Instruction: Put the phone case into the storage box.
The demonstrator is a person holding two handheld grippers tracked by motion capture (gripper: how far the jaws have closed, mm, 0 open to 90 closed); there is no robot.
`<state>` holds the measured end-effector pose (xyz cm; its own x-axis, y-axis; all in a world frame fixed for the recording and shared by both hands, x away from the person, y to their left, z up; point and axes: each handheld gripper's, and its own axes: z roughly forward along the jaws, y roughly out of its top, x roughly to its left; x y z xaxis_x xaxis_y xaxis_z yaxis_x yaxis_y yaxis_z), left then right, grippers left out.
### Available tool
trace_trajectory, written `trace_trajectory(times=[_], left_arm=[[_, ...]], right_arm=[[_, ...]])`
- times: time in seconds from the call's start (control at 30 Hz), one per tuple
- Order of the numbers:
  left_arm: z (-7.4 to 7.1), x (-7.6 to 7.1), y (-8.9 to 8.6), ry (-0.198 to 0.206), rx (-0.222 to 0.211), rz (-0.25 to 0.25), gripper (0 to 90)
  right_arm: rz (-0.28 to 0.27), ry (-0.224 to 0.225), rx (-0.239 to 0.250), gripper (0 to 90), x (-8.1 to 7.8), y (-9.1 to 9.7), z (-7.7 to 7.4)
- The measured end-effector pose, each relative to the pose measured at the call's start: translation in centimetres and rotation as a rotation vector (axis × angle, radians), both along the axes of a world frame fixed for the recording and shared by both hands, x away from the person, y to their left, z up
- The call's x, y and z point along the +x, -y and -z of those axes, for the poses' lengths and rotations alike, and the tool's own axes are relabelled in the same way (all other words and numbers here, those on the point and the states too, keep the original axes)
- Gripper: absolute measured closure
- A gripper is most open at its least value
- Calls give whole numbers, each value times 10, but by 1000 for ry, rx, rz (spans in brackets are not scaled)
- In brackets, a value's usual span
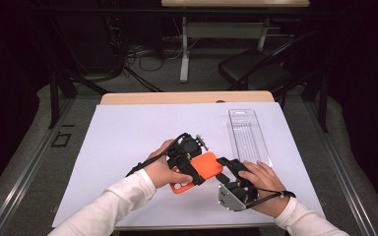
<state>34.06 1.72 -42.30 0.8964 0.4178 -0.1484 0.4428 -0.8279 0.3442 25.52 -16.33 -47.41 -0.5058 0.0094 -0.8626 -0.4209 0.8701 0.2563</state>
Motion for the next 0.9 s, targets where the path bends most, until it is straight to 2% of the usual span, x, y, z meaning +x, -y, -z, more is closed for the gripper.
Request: trace_trajectory(times=[0.03, 0.33, 0.9], left_arm=[[0, 0, 0, -1, 3, 3, 160], [1, 0, 7, -22, -3, 15, 160], [0, -1, 13, -31, -12, 33, 160]], right_arm=[[9, -4, -13, 438, -1, 0, 0], [8, -5, -10, 444, 0, -2, 1], [-27, 37, -54, 512, 1, -7, 4]])
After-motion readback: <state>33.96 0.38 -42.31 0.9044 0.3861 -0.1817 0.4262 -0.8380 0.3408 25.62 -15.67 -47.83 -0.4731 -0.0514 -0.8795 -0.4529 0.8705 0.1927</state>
